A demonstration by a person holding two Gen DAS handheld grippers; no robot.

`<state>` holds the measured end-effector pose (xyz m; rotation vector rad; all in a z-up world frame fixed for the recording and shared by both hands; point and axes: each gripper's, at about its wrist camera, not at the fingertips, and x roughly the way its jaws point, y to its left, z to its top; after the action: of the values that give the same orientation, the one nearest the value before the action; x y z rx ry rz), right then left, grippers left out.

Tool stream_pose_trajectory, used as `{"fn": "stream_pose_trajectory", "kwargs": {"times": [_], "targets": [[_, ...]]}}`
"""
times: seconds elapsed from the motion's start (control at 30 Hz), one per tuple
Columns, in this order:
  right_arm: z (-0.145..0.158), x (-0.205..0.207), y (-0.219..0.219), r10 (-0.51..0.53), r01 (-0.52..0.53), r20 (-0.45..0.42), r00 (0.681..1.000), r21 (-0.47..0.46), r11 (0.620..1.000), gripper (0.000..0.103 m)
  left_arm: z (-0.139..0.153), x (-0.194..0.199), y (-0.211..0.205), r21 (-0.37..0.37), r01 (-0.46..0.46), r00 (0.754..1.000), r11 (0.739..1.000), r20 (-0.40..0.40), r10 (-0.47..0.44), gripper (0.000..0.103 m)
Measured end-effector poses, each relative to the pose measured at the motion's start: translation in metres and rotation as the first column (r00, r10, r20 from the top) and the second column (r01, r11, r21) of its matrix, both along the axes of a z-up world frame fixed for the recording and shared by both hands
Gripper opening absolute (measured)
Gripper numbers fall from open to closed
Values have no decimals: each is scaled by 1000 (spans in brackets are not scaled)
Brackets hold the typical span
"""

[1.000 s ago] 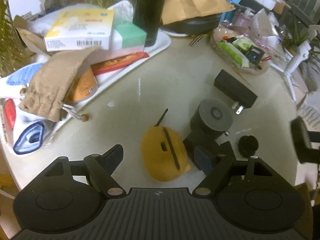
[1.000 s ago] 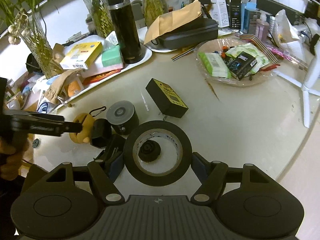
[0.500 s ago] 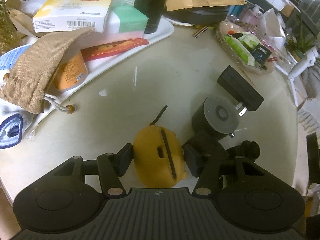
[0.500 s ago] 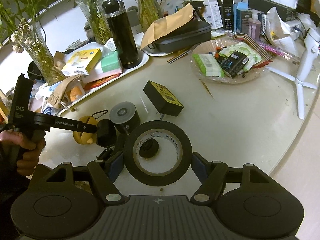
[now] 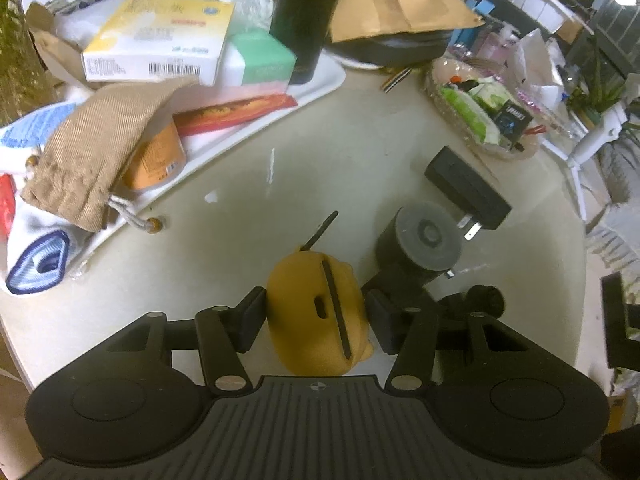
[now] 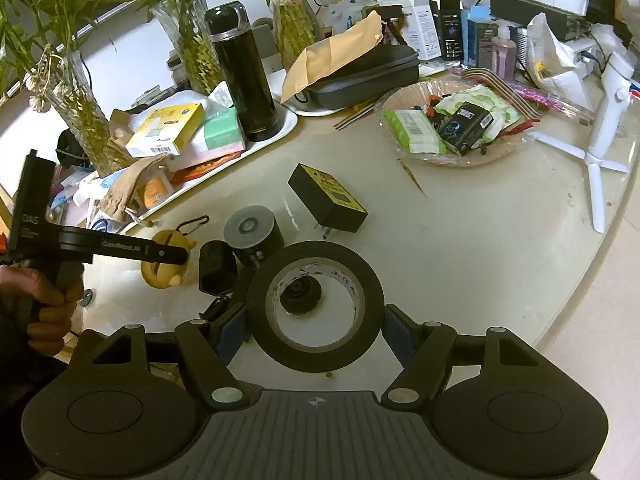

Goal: Organize rigid objects
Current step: 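Carry the pouch with the left gripper into the box while the right gripper lowers the tape in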

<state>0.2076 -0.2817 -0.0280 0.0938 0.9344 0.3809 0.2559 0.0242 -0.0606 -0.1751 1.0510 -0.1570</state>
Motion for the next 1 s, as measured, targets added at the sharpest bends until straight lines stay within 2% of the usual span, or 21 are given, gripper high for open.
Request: {"fn": "stream_pose_trajectory", "kwargs": {"times": [0.27,0.6,1.0], "targets": [[10,-7,2,1,-1,17,1000,10,1000,74,33,-19,-2,-6,17,996,1000,88,-16,53],[28,-27,11,25,-25,43,999,7,1000,74,71,-59,-3,-17,38,987,999,159,-35,53],[35,-61,22,59,-60,48,997,8,998,74,84,-114,-11,-22,100,980,995,175,-95,54]]}}
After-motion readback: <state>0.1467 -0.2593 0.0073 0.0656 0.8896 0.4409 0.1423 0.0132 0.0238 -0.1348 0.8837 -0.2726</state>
